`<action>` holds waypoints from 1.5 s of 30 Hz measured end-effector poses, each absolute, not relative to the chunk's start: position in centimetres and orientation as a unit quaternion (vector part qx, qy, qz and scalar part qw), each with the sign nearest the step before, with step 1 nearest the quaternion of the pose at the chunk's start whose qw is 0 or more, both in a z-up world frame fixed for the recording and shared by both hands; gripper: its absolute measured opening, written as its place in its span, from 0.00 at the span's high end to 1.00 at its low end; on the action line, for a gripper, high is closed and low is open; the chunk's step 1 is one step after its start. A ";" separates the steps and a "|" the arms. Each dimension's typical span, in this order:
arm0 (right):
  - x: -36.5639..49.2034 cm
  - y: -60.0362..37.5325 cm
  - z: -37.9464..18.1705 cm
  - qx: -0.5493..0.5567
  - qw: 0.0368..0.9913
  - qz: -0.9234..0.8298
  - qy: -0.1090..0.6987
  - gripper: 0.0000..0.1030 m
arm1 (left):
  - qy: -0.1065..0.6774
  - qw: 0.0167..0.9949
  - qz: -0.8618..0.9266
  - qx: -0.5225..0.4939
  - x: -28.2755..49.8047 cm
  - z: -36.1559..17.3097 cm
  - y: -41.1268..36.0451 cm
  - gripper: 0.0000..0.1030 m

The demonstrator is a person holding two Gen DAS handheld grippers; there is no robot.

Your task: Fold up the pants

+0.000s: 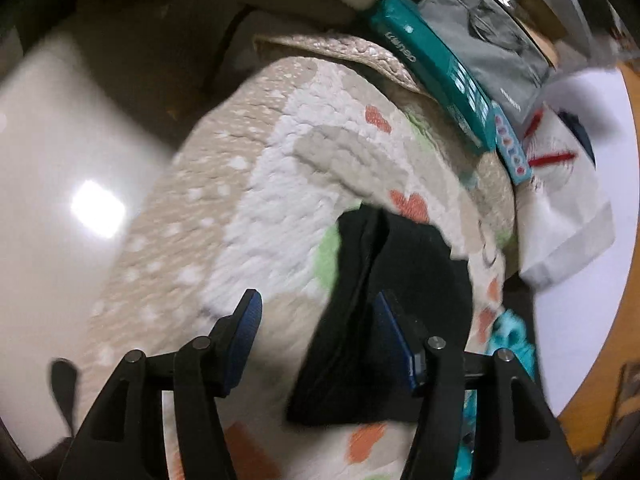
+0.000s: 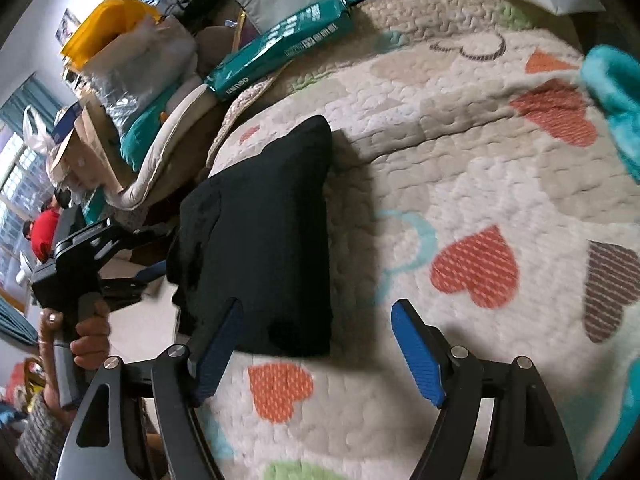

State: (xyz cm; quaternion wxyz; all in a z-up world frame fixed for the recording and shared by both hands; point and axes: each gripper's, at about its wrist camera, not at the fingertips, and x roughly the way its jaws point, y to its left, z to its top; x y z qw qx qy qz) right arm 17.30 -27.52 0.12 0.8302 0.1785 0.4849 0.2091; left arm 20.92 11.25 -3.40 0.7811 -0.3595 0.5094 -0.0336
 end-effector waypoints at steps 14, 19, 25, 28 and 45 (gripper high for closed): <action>8.1 -26.3 1.9 0.144 0.862 0.194 0.446 0.20 | 0.480 0.858 0.048 -0.174 3.9 -0.1 2.8 0.41; 6.2 -25.7 2.5 0.117 0.876 0.190 0.427 0.18 | 0.436 0.892 0.078 -0.093 1.5 1.8 0.7 0.39; 5.5 -25.5 3.3 0.111 0.885 0.194 0.409 0.17 | 0.432 0.893 0.088 -0.085 0.7 2.7 0.1 0.36; 5.3 -25.4 3.3 0.108 0.887 0.193 0.406 0.16 | 0.439 0.891 0.086 -0.079 0.5 2.6 -0.3 0.36; 5.2 -25.5 3.1 0.096 0.896 0.173 0.398 0.15 | 0.461 0.882 0.074 -0.066 0.7 1.3 -2.1 0.36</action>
